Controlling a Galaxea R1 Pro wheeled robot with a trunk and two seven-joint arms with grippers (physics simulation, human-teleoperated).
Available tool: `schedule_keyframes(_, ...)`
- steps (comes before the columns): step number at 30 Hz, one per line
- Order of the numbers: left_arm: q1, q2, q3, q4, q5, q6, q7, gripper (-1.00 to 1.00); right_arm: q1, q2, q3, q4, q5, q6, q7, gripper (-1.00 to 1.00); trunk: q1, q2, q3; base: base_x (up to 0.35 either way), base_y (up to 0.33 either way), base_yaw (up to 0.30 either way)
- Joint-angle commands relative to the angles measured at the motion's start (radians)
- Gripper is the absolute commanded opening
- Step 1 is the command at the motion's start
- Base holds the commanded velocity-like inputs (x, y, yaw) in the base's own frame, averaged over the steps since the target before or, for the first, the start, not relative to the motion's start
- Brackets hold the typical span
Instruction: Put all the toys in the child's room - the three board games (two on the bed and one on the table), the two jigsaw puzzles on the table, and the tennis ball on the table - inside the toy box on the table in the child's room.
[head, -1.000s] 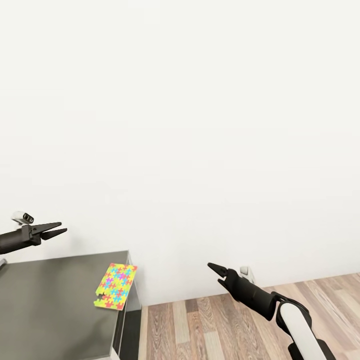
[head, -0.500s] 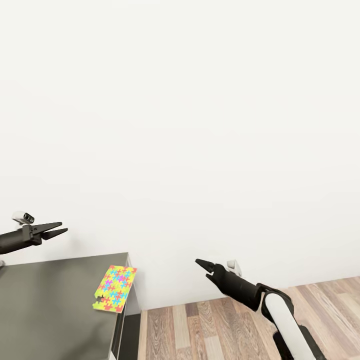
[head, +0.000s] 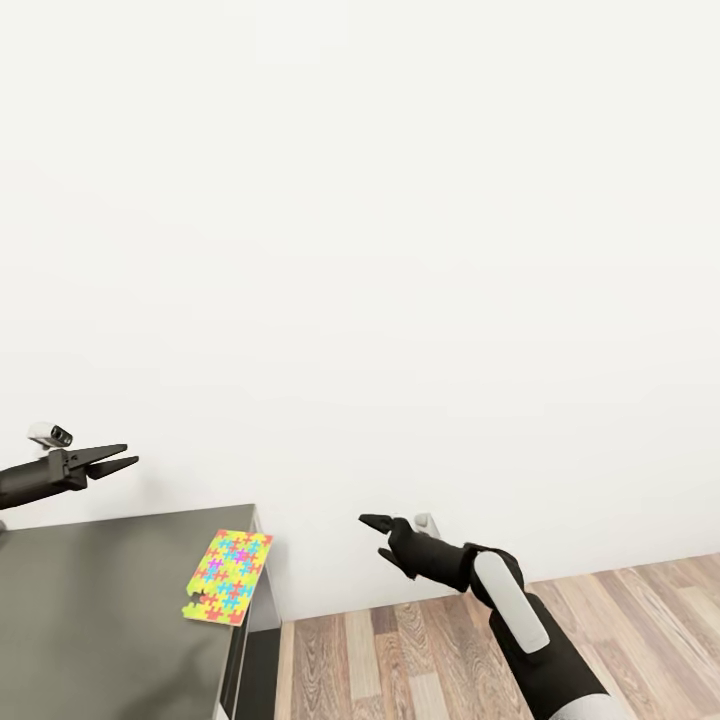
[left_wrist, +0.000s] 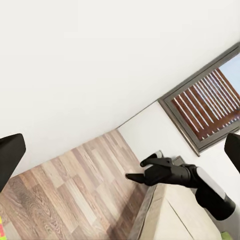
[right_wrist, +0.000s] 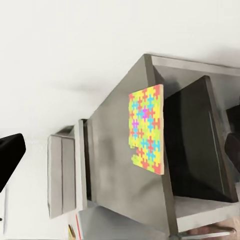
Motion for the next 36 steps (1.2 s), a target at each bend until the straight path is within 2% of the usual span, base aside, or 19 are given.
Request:
schedule_keyframes(1, -0.001, 0.001, -0.007, 0.000, 0.005, 0.011, -0.004, 1.00, -0.002, 0.000, -0.001, 0.000, 0.007, 0.003, 0.013, 1.00, 0.004, -0.009, -0.005, 0.000, 0.000, 0.000)
schedule_keyframes(9, -0.001, 0.002, -0.007, 0.000, 0.005, 0.011, -0.004, 1.00, -0.005, -0.004, 0.000, -0.003, 0.009, -0.009, 0.041, 1.00, 0.035, -0.065, -0.030, 0.000, 0.000, 0.000)
schedule_keyframes(26, -0.001, 0.004, -0.007, 0.000, 0.005, 0.011, -0.004, 1.00, -0.004, -0.005, 0.000, -0.003, 0.011, -0.068, 0.041, 1.00, 0.100, -0.184, -0.083, 0.000, 0.000, 0.000)
schedule_keyframes(29, -0.001, 0.003, -0.007, 0.000, 0.005, 0.011, -0.004, 1.00, -0.004, -0.004, 0.001, 0.000, 0.014, -0.101, 0.039, 1.00, 0.112, -0.205, -0.092, 0.000, 0.000, 0.000)
schedule_keyframes(31, -0.001, 0.003, -0.007, 0.000, 0.005, 0.011, -0.004, 1.00, -0.004, -0.004, 0.001, 0.004, 0.020, -0.126, 0.040, 1.00, 0.119, -0.219, -0.099, 0.000, 0.000, 0.000)
schedule_keyframes(36, -0.001, 0.004, -0.007, 0.000, 0.005, 0.011, -0.004, 1.00, -0.004, 0.003, 0.002, 0.021, 0.070, -0.193, 0.041, 1.00, 0.138, -0.254, -0.114, 0.000, 0.000, 0.000)
